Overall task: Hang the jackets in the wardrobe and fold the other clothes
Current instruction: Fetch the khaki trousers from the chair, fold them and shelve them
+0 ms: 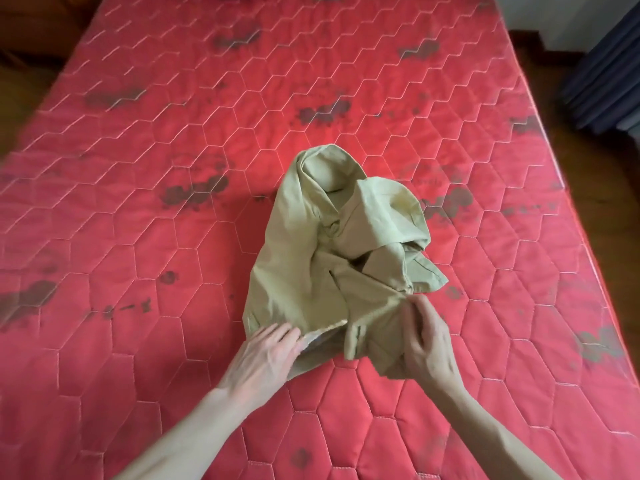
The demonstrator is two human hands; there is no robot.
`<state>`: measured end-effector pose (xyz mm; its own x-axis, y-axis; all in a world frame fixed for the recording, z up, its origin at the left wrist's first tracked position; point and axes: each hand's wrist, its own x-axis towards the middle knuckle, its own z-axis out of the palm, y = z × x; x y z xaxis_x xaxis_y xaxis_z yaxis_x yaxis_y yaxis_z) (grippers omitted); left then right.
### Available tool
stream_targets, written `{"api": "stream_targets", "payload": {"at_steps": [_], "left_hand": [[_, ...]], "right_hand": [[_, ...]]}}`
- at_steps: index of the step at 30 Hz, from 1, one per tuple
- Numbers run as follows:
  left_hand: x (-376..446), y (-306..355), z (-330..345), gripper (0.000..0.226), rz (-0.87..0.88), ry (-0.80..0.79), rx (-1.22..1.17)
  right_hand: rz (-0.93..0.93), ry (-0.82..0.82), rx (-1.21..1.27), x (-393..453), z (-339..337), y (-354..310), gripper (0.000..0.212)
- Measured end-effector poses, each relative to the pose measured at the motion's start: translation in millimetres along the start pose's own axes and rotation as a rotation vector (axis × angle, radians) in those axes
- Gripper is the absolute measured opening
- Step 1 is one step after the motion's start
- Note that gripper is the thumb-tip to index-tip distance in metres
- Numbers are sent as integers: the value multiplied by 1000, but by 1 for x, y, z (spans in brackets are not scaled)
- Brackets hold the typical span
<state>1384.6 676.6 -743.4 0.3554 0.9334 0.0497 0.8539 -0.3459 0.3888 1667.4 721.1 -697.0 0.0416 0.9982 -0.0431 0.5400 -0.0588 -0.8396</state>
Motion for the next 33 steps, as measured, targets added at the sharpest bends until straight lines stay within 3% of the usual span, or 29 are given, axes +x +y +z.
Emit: {"api": "stream_targets", "payload": {"at_steps": [3, 5, 6, 8, 10, 15, 17, 19, 21, 26, 33], "left_hand": [[-8, -10, -8, 32, -89, 48, 44], [-11, -15, -13, 56, -91, 72, 92], [-11, -16, -13, 58, -75, 75, 110], [-13, -15, -9, 43, -38, 58, 121], [-17, -12, 1, 25, -10, -20, 99], [-28, 5, 30, 28, -62, -234, 134], [-32, 10, 36, 37, -94, -320, 213], [-34, 12, 40, 62, -128, -410, 277], [-34, 14, 44, 78, -150, -459, 316], [-27, 23, 48, 80, -198, -565, 429], [-22, 3, 43, 79, -245, -467, 408]], "right_hand": [[154, 173, -23, 4, -7, 9, 13], [186, 193, -137, 6, -9, 22, 2], [181, 180, -231, 5, -9, 30, 10], [65, 155, -485, -1, -7, 45, 24], [-125, 58, -676, -7, -5, 55, 20], [-391, -164, -728, -21, 2, 78, 11], [-407, -258, -774, -29, 2, 88, 40], [-420, -401, -916, -36, -3, 99, 80], [-407, -483, -1030, -43, -7, 106, 97], [-432, -412, -1173, -44, -9, 111, 98], [-567, -427, -1046, -15, -18, 109, 88]]}}
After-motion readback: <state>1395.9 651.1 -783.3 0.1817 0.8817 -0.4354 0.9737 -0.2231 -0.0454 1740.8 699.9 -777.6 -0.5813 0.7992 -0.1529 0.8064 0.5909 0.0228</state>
